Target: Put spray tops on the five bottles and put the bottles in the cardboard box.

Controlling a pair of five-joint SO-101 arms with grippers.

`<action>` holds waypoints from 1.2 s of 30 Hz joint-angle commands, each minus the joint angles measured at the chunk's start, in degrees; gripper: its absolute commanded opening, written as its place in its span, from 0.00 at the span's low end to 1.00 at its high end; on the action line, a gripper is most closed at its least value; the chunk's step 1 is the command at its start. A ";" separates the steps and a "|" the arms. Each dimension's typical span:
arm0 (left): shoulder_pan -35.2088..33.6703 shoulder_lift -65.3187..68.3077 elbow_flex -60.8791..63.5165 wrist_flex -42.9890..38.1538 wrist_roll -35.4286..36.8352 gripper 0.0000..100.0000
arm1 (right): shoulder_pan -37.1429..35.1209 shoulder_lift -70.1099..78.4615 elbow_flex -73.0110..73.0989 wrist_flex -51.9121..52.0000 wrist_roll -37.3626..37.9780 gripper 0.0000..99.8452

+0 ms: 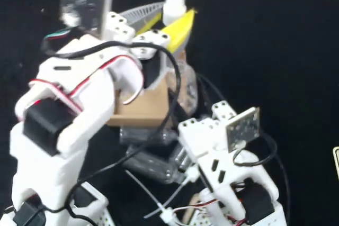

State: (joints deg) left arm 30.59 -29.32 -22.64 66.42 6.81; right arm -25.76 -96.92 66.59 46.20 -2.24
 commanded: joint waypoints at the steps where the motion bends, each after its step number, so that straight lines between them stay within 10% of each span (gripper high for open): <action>1: 0.04 -1.32 3.82 0.09 0.26 0.14 | -0.70 -1.10 -0.40 -1.41 -0.35 0.14; 19: -1.10 -1.41 -7.25 15.91 0.35 0.34 | -0.44 -1.10 -0.40 -1.41 -0.35 0.14; 28: -28.35 -0.88 -13.49 29.27 0.35 0.34 | 5.45 0.13 -3.03 -4.22 -0.79 0.14; 36: -50.59 -1.32 15.34 25.93 0.88 0.34 | 5.89 13.32 5.76 -28.75 -8.62 0.14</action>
State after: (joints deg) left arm -10.90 -29.58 -22.64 96.66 7.34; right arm -20.84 -90.51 69.14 28.88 -9.01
